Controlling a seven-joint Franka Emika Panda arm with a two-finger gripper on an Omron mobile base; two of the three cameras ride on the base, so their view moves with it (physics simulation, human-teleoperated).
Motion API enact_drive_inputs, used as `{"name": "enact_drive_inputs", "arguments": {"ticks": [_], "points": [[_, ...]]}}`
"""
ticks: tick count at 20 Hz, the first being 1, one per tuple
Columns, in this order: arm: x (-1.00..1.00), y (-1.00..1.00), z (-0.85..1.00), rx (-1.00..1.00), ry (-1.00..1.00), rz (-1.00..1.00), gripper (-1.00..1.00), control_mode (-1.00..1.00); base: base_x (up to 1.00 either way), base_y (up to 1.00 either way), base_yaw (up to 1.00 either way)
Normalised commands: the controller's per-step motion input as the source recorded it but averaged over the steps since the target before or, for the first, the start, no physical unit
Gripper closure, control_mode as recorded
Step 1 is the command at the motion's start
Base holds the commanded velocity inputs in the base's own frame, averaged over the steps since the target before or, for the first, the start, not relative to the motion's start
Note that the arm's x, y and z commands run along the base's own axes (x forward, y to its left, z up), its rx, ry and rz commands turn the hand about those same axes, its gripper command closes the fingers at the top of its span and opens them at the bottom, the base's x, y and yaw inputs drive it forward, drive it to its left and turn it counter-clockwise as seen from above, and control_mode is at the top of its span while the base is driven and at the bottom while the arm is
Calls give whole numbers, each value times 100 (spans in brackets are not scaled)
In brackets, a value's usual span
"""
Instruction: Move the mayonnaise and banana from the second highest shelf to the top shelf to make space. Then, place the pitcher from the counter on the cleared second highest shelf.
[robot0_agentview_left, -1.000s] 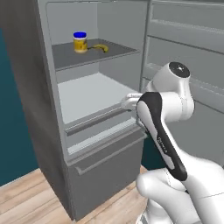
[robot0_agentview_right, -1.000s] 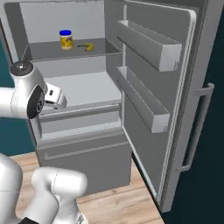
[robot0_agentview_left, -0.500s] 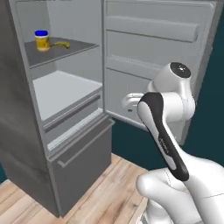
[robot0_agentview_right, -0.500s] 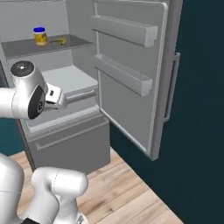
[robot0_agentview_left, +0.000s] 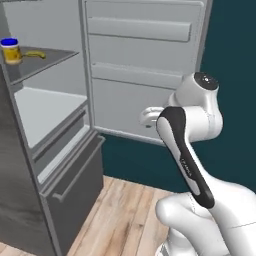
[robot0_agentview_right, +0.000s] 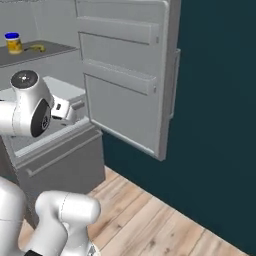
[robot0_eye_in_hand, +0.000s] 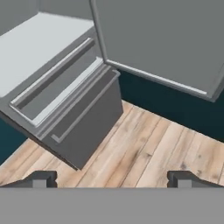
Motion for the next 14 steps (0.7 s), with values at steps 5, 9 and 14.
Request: {"name": "enact_drive_inputs", "arguments": {"ticks": [5, 9, 14], "points": [[0, 0, 0, 0, 0, 0, -100, 100, -2, 15, -66], [0, 0, 0, 0, 0, 0, -100, 100, 0, 0, -89], [0, 0, 0, 0, 0, 0, -100, 100, 0, 0, -95]]}}
